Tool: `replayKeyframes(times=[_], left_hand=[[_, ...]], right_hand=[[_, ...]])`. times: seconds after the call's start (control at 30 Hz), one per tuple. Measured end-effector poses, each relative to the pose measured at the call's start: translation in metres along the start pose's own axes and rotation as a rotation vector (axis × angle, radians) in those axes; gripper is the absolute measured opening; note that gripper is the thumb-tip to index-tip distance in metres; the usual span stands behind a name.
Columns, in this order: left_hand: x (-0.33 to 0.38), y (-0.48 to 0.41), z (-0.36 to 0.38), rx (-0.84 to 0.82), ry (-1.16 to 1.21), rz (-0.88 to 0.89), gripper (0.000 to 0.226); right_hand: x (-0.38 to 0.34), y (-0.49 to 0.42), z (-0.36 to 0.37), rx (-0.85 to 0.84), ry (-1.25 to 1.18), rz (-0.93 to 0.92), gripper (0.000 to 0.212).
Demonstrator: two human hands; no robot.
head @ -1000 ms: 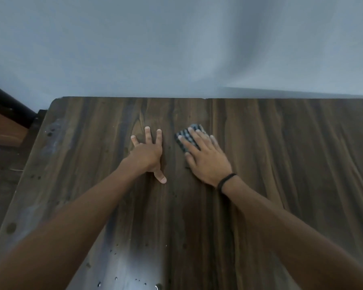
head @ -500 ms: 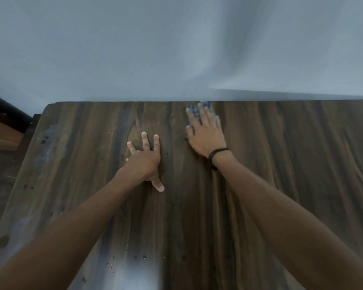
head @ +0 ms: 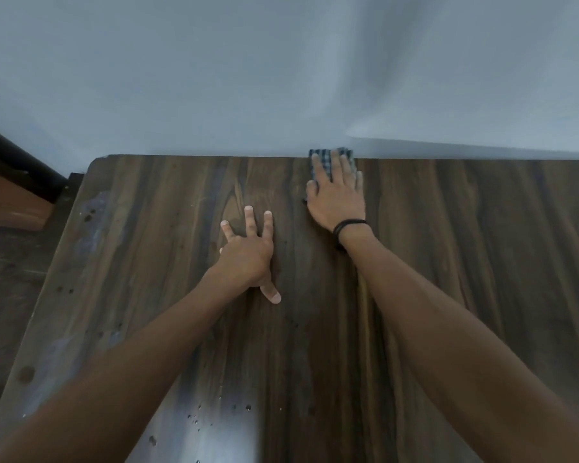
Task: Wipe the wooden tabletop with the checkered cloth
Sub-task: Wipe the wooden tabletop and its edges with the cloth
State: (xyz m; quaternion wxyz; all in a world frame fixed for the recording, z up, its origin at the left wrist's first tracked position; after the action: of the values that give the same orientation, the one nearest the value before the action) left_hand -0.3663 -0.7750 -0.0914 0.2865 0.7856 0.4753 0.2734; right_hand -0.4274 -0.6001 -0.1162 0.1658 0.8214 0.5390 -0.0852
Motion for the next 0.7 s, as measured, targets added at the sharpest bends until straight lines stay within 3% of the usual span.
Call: replayKeyframes(times=[0.1,0.23,0.37,0.5,0.63,0.7], left_hand=[[-0.002,0.001,0.000,0.027,-0.008,0.020,0.157],[-0.001,0.002,0.000,0.027,-0.023,0.024,0.155],[-0.002,0.003,-0.001,0.038,-0.025,0.015,0.156],[-0.001,0.004,-0.002,0.035,-0.029,0.019,0.154],[0.000,0.009,-0.003,0.048,-0.073,0.043,0.152],[-0.001,0.012,-0.003,0.058,-0.073,0.049,0.151]], right_hand=[[0.005,0.022,0.004,-0.011,0.042,-0.240,0.055],[0.031,0.018,-0.012,0.039,-0.028,0.053,0.057],[0.017,0.073,0.009,-0.013,0.067,-0.217,0.055],[0.041,0.064,-0.003,0.021,0.010,0.044,0.056],[0.028,0.125,0.016,0.029,0.090,-0.161,0.057],[0.052,0.125,0.009,0.065,0.105,-0.063,0.056]])
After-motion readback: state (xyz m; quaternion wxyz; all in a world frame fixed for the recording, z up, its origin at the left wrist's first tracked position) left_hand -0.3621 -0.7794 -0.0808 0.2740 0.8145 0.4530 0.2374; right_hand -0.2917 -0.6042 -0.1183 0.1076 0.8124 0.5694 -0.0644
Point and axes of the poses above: each hand's wrist, its own y-axis away from the middle knuckle, its own z-axis out of the palm, x = y × z, the point moved 5 cm from there along -y, towards the middle knuckle, and after that the axes turned 13 degrees about z, right-handed, at the moved point
